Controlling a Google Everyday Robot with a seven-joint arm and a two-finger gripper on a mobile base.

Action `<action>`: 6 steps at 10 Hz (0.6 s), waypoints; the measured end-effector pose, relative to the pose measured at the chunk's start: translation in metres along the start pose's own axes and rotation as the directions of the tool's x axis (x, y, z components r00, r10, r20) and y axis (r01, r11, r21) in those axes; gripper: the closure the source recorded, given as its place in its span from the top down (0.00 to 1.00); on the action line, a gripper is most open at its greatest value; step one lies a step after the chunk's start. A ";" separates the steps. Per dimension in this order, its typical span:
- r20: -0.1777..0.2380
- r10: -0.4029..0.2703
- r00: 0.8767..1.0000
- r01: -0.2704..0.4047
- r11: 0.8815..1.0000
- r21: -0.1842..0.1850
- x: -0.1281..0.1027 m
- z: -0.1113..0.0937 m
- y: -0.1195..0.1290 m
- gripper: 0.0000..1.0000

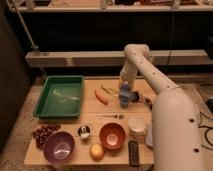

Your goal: Place sponge in plastic cup

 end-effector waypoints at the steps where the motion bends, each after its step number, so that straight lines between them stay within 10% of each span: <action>1: -0.002 0.005 1.000 -0.005 1.000 0.003 -0.002 0.000 0.003 0.00; 6: -0.001 -0.003 1.000 0.003 1.000 0.009 -0.014 0.008 0.001 0.00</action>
